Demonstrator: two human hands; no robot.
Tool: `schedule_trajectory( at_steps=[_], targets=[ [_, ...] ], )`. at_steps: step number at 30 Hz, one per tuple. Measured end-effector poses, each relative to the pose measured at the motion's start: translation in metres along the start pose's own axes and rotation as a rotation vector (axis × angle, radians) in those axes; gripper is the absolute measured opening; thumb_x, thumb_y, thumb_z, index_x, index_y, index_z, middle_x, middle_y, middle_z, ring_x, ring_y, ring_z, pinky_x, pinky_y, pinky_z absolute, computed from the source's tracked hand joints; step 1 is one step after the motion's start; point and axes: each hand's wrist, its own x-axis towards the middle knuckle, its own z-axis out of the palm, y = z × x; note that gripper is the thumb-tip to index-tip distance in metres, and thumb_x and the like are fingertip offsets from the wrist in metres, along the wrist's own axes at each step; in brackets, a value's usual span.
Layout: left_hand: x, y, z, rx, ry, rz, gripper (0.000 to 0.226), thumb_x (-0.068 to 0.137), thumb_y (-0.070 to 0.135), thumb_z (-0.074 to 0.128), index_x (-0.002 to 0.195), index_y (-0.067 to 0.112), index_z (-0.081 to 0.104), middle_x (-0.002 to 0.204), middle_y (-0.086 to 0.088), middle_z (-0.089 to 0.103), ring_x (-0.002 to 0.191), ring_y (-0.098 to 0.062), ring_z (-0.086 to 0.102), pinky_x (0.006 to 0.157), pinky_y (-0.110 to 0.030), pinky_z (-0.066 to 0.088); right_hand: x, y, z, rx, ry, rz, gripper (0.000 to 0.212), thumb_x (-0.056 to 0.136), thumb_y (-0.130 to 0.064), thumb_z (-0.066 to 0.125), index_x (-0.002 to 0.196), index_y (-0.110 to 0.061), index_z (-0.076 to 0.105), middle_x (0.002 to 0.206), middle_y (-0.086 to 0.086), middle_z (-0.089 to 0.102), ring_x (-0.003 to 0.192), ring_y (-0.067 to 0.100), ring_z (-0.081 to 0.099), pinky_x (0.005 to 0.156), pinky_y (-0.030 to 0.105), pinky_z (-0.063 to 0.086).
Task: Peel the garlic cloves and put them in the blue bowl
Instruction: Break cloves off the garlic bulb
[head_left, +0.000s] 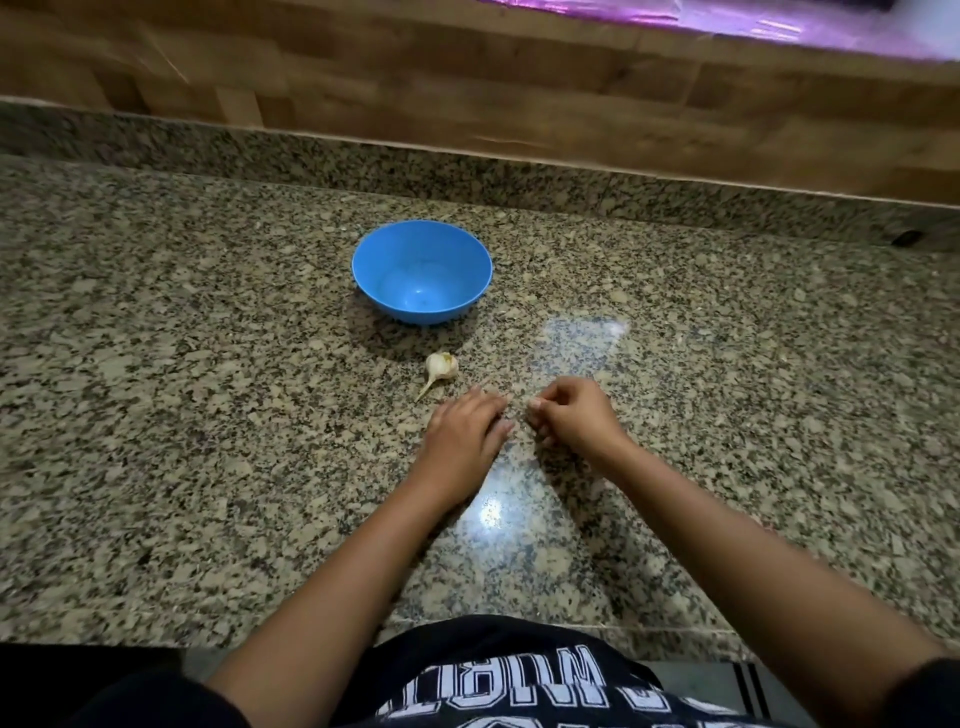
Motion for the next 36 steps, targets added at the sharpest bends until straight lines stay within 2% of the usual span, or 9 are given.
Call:
schedule_trajectory(
  at_steps=[3, 6, 8, 14, 20, 24, 29, 32, 36],
  targets=[
    [0.005, 0.01, -0.01, -0.332, 0.046, -0.045, 0.029, 0.098, 0.026, 0.044, 0.122, 0.013, 0.057, 0.119, -0.002, 0.058, 0.112, -0.016, 0.052, 0.093, -0.026, 0.042, -0.013, -0.001, 0.002, 0.463, -0.127, 0.092, 0.014, 0.092, -0.004, 0.052, 0.092, 0.008, 0.059, 0.071, 0.013, 0.062, 0.053, 0.017, 0.057, 0.053, 0.028, 0.056],
    [0.009, 0.02, -0.018, -0.413, -0.02, -0.064, 0.02, 0.099, 0.025, 0.043, 0.108, 0.012, 0.055, 0.1, 0.001, 0.06, 0.085, -0.009, 0.057, 0.064, -0.01, 0.043, -0.022, -0.004, 0.01, 0.604, -0.179, 0.07, 0.015, 0.093, -0.001, 0.049, 0.088, 0.006, 0.061, 0.064, 0.01, 0.06, 0.052, 0.016, 0.055, 0.055, 0.029, 0.055],
    [0.011, 0.022, -0.023, -0.42, -0.045, -0.038, 0.016, 0.1, 0.025, 0.042, 0.101, 0.012, 0.051, 0.091, 0.004, 0.057, 0.075, -0.001, 0.054, 0.057, -0.007, 0.042, -0.022, -0.005, 0.009, 0.625, -0.184, 0.058, 0.016, 0.093, 0.0, 0.048, 0.087, 0.006, 0.062, 0.066, 0.011, 0.06, 0.053, 0.016, 0.055, 0.055, 0.024, 0.053],
    [0.015, 0.017, -0.026, -0.346, -0.076, 0.045, 0.018, 0.101, 0.028, 0.034, 0.09, 0.016, 0.039, 0.077, 0.007, 0.046, 0.068, -0.005, 0.043, 0.055, -0.017, 0.033, -0.025, -0.01, 0.006, 0.564, -0.233, 0.05, 0.012, 0.092, -0.002, 0.05, 0.086, 0.004, 0.059, 0.068, 0.01, 0.06, 0.053, 0.014, 0.055, 0.053, 0.019, 0.051],
    [0.013, 0.021, -0.023, -0.325, 0.014, 0.057, 0.016, 0.102, 0.017, 0.034, 0.086, 0.013, 0.038, 0.072, 0.009, 0.042, 0.062, -0.002, 0.039, 0.052, -0.008, 0.035, -0.024, -0.019, 0.003, 0.307, -0.298, 0.031, 0.015, 0.097, -0.011, 0.045, 0.09, -0.003, 0.055, 0.069, 0.005, 0.059, 0.054, 0.013, 0.052, 0.05, 0.022, 0.044],
    [0.013, 0.024, -0.015, -0.366, 0.072, -0.006, 0.015, 0.101, 0.012, 0.035, 0.087, 0.012, 0.04, 0.07, 0.006, 0.046, 0.063, -0.01, 0.043, 0.049, -0.012, 0.033, -0.025, -0.025, 0.004, 0.125, -0.228, -0.015, 0.018, 0.098, -0.015, 0.044, 0.089, -0.009, 0.058, 0.066, -0.002, 0.054, 0.048, 0.003, 0.046, 0.044, 0.016, 0.037],
    [0.018, 0.033, -0.013, -0.491, 0.038, -0.174, 0.021, 0.102, 0.02, 0.031, 0.084, 0.018, 0.043, 0.076, 0.0, 0.053, 0.064, -0.011, 0.046, 0.054, -0.023, 0.033, -0.027, -0.021, 0.015, -0.106, -0.033, -0.221, 0.016, 0.095, -0.003, 0.044, 0.092, -0.009, 0.059, 0.075, -0.001, 0.053, 0.056, 0.005, 0.043, 0.042, 0.009, 0.034],
    [0.017, 0.034, -0.012, -0.489, 0.04, -0.169, 0.019, 0.102, 0.02, 0.032, 0.091, 0.014, 0.047, 0.081, 0.001, 0.054, 0.074, -0.014, 0.051, 0.056, -0.017, 0.035, -0.022, -0.019, 0.015, -0.014, -0.06, -0.124, 0.018, 0.096, -0.008, 0.044, 0.086, -0.01, 0.059, 0.073, 0.0, 0.054, 0.058, 0.008, 0.044, 0.048, 0.015, 0.035],
    [0.021, 0.03, -0.014, -0.444, 0.005, -0.138, 0.022, 0.102, 0.022, 0.034, 0.095, 0.007, 0.049, 0.088, -0.009, 0.059, 0.081, -0.022, 0.056, 0.066, -0.032, 0.045, -0.017, -0.023, 0.002, 0.228, -0.228, 0.048, 0.028, 0.098, -0.012, 0.043, 0.071, -0.011, 0.05, 0.06, 0.0, 0.044, 0.049, 0.008, 0.034, 0.046, 0.022, 0.025]
  ],
)
